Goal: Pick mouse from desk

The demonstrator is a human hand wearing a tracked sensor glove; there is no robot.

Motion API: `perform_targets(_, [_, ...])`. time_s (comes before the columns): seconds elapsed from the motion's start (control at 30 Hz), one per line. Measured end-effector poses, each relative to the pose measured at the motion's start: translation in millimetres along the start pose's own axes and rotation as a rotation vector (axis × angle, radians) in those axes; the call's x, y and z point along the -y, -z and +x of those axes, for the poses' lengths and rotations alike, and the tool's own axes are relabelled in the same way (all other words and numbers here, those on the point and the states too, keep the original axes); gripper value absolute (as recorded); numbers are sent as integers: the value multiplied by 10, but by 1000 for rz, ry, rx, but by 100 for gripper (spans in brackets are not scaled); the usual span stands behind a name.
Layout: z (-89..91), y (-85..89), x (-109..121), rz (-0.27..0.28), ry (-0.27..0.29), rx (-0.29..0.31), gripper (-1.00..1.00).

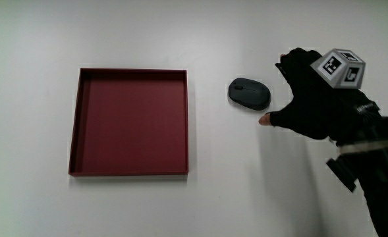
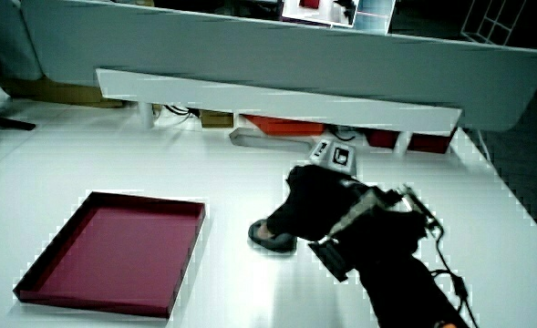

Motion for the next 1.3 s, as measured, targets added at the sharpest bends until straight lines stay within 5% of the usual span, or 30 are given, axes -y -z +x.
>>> perform_targets(0.03, [-28, -1, -14, -67, 75, -59, 0])
perform_targets(0.07, [-41, 4, -53, -81, 87, -69, 0])
perform_targets(0.13, [-32, 23, -180, -5, -17, -25, 0])
perform_targets(0.5, [104, 250, -646, -39, 112, -13, 0])
perform_targets(0.57, [81, 271, -666, -40, 101, -25, 0])
perform_targets(0.73, [128, 379, -818, -53, 162, 22, 0])
perform_targets(1.17, [93, 463, -920, -74, 186, 50, 0])
perform_targets(1.3, [71, 469, -928, -64, 186, 57, 21])
